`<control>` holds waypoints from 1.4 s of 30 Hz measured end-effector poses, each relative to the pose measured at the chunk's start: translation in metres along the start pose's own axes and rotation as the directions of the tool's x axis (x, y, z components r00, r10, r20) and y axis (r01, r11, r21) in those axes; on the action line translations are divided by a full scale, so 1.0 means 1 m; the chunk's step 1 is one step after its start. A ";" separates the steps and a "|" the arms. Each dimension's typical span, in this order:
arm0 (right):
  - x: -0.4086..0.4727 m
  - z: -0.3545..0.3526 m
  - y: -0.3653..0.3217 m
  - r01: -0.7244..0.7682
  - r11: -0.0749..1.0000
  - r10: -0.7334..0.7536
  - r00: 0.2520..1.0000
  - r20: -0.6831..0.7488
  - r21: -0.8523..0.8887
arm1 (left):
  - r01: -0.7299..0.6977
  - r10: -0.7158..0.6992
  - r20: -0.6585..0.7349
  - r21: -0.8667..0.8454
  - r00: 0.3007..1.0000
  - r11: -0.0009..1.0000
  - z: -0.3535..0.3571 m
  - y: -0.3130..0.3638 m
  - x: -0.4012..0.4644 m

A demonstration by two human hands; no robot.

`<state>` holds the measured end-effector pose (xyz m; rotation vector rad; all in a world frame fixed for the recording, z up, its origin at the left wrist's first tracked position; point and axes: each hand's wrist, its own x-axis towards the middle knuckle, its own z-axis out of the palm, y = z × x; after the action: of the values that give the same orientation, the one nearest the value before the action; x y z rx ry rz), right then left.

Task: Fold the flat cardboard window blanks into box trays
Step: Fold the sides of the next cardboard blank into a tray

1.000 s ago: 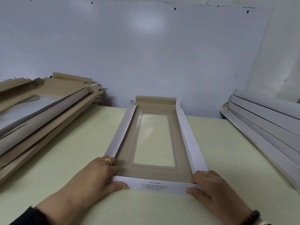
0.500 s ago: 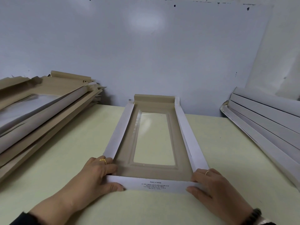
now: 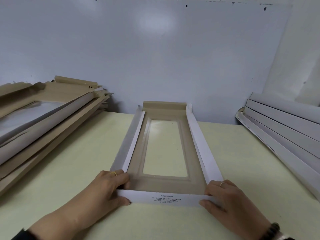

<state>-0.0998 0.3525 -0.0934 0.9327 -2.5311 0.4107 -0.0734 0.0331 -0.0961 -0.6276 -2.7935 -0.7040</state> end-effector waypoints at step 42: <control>-0.007 -0.007 0.058 -0.383 0.922 0.385 0.922 0.043 -0.055 | 0.153 -0.067 -0.194 0.472 0.979 0.868 -0.040 -0.030 -0.016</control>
<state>-0.1316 0.4016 -0.0984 0.4277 -2.7607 0.4442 -0.0692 -0.0156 -0.0781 -0.2934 -2.6951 -0.0463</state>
